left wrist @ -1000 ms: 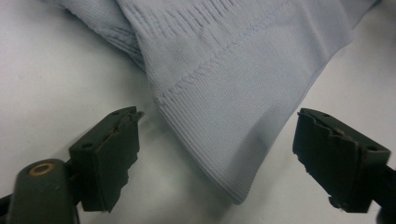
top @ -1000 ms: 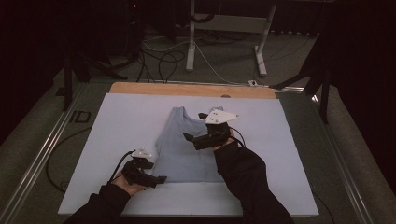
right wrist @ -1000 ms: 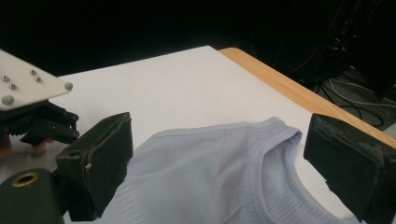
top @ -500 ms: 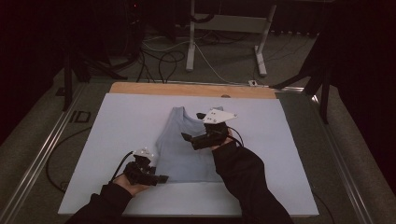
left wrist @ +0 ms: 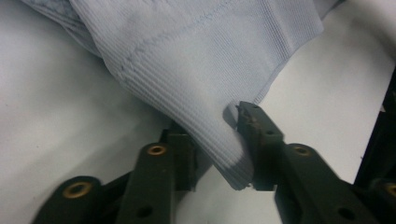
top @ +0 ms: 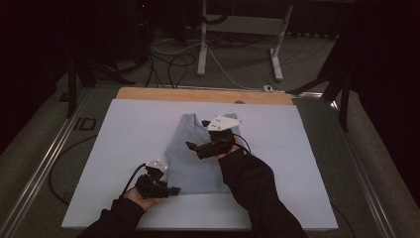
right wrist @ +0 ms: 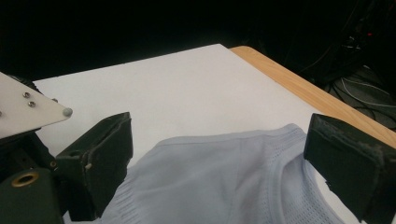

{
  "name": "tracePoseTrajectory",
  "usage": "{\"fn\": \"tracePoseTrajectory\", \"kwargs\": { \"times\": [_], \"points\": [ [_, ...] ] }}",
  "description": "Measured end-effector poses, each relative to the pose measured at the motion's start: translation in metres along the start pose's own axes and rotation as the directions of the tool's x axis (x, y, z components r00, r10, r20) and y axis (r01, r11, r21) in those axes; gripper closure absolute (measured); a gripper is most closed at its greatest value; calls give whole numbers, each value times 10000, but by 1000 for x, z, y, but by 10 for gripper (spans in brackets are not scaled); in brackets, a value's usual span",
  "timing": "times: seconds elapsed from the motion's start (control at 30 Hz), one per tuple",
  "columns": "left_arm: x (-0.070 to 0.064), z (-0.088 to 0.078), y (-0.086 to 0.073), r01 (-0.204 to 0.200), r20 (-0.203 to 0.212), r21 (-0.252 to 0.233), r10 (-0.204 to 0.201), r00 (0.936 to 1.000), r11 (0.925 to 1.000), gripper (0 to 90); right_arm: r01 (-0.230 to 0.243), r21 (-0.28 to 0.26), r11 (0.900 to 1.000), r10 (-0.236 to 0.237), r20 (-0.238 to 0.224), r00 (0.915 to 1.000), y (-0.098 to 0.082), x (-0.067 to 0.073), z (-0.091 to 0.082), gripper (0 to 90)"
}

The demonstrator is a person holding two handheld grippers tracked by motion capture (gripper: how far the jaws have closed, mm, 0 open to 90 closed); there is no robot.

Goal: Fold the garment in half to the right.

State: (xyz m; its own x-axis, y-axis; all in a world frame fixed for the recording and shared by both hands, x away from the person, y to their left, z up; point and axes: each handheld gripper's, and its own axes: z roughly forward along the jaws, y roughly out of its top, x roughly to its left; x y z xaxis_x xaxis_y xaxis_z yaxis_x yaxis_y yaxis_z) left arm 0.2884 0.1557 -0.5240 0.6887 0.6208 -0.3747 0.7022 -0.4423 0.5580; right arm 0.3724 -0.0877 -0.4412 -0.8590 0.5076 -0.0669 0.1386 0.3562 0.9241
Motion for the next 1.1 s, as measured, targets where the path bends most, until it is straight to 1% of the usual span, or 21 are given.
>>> {"fn": "tracePoseTrajectory", "kwargs": {
  "times": [0.03, 0.07, 0.13, 0.17, 0.2, 0.33, 0.43, 0.5, 0.57, 0.63, 0.67, 0.7, 0.77, 0.8, 0.87, 0.9, 0.97, 1.03, 1.1],
  "points": [
    [0, -1, 0, 23, 35, -26, -23, 10000, 10000, 751, 0, 35, 10000, 0, -35, 10000, 1, 0, 1, 80],
    [1, -1, 0, 62, 70, -29, -62, 10000, 10000, 798, 16, 75, 10000, -15, -16, 10000, 1, 1, 3, 81],
    [0, -1, -1, 112, 64, -40, -112, 9999, 9999, 837, 27, 56, 10000, -27, -59, 10000, 2, 0, 6, 81],
    [0, -1, 0, 45, 30, -63, -45, 10000, 10000, 849, -19, 90, 10000, 20, -51, 10000, 3, 0, 7, 81],
    [-1, -2, 0, 65, 39, -74, -65, 10000, 10000, 854, 66, 100, 9999, -66, -39, 10000, 3, -1, 9, 80],
    [-2, -5, 0, -99, 108, -172, 101, 9999, 9998, 860, 17, 151, 9999, -16, -27, 10000, 4, -5, 16, 81],
    [-3, -6, 1, -5, 196, -307, 11, 9998, 9995, 862, -57, 332, 9994, 57, 10, 10000, 4, -8, 23, 80],
    [-5, -5, 1, 69, 150, -405, -63, 9999, 9992, 864, -112, 348, 9993, 112, 17, 9999, 5, -11, 28, 80],
    [-6, -5, 1, 143, 98, -323, -140, 9999, 9994, 864, -132, 404, 9991, 131, 30, 9999, 7, -15, 33, 81],
    [-5, -5, 1, 162, 57, -343, -161, 9999, 9993, 865, -229, 370, 9991, 231, -59, 9997, 9, -19, 38, 85],
    [-6, -5, 1, 91, -48, -370, -93, 9999, 9993, 865, -361, 360, 9987, 366, -147, 9992, 10, -21, 40, 86],
    [-7, -5, 1, -23, -153, -346, 17, 9999, 9994, 864, -374, 366, 9986, 383, -232, 9990, 11, -23, 43, 86],
    [-8, -5, 1, -74, -244, -366, 65, 9997, 9993, 864, -323, 423, 9986, 330, -153, 9993, 15, -28, 50, 86],
    [-9, -5, 1, -90, -286, -373, 79, 9996, 9993, 865, -400, 477, 9981, 407, -147, 9991, 16, -30, 54, 86],
    [-9, -5, 1, -79, -246, -437, 69, 9997, 9990, 865, -572, 543, 9969, 578, -104, 9983, 19, -35, 61, 86],
    [-9, -5, 1, -120, -275, -420, 108, 9996, 9990, 865, -580, 613, 9964, 587, -83, 9982, 20, -38, 65, 86],
    [-9, -5, 1, -40, -174, -489, 31, 9998, 9988, 865, -695, 696, 9952, 697, -14, 9976, 21, -43, 73, 86],
    [-9, -6, 1, -42, -176, -542, 32, 9998, 9985, 866, -897, 797, 9928, 896, 57, 9960, 21, -47, 79, 86],
    [-10, -7, 1, -76, -123, -545, 69, 9999, 9985, 866, -1039, 872, 9908, 1046, -32, 9945, 20, -53, 86, 86]
  ]
}}
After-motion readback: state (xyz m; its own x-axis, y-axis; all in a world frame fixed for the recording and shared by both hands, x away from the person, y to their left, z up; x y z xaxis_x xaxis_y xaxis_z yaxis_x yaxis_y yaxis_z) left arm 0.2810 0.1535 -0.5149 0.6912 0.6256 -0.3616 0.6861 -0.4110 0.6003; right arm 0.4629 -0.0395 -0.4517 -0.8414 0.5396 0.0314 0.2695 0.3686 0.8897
